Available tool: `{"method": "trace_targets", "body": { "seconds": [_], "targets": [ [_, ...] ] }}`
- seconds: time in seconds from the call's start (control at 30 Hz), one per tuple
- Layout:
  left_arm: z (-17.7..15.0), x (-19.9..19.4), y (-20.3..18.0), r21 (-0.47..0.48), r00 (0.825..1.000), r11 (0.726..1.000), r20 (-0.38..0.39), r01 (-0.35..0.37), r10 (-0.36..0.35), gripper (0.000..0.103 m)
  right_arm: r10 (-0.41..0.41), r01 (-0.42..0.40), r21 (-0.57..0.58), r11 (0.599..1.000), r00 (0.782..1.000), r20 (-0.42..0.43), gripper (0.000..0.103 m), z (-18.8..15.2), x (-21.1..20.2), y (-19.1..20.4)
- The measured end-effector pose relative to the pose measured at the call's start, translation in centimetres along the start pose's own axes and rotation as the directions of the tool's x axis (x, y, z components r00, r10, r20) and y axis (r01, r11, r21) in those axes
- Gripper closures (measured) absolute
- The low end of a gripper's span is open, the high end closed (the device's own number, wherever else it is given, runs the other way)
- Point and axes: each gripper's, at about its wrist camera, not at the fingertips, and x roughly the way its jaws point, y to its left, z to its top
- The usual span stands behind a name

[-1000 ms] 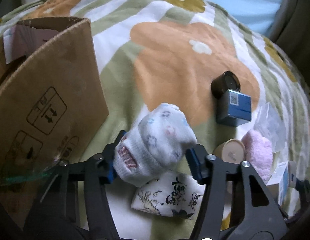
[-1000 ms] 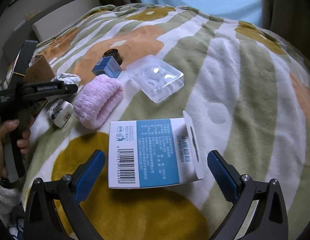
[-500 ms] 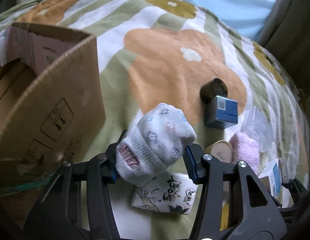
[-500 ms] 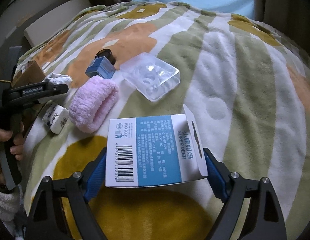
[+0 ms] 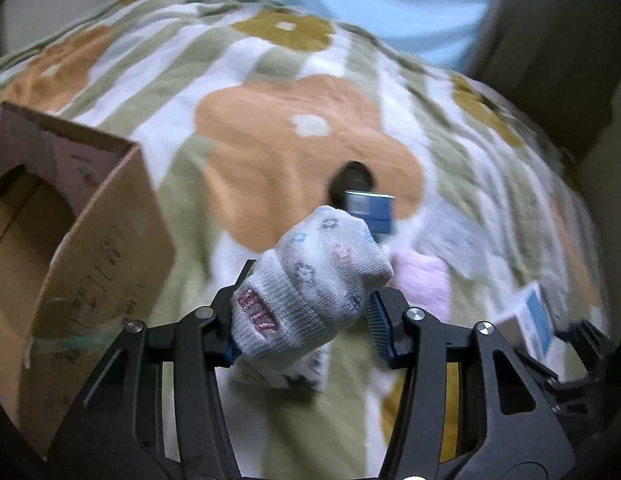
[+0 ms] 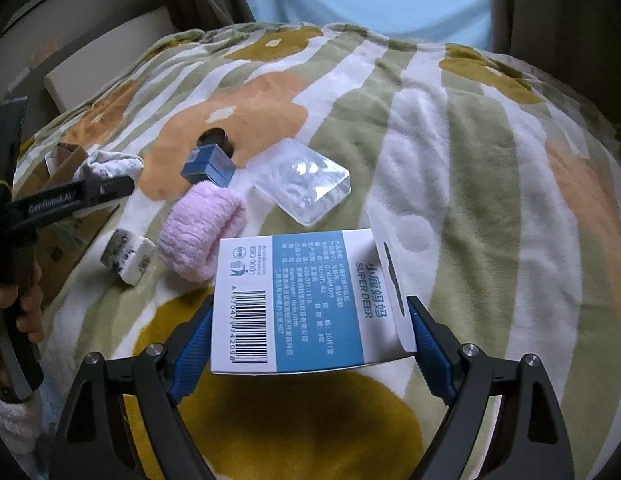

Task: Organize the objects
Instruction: 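Close the left tool on the sock while the right tool grips the blue-white box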

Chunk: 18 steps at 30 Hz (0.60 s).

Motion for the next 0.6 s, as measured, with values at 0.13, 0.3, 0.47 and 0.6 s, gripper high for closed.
{"method": "trace_targets", "body": {
  "seconds": [0.13,0.3,0.47,0.6],
  "targets": [
    [-0.1,-2.1,-1.2,0.065,0.999,0.998,0.022,0.025,-0.026,0.057,-0.011,0.011,0.0,1.0,1.0,0.018,0.017,-0.1,-1.4,0.9],
    [0.0,-4.8,-1.6,0.112,0.997,0.992,0.036,0.059,-0.063,0.057,-0.028,0.028,-0.002,1.0,0.999,0.039,0.017,-0.3,-3.3,2.3],
    [0.3,-7.8,-1.1,0.132,0.994,0.989,0.074,0.065,-0.075,0.057,-0.047,0.048,-0.009,0.999,0.997,0.06,0.017,-0.2,-5.3,3.6],
    [0.9,-9.6,-0.1,0.138,0.992,0.988,0.098,0.064,-0.078,0.057,-0.06,0.062,-0.014,0.998,0.995,0.079,0.017,0.2,-6.7,4.5]
  ]
}}
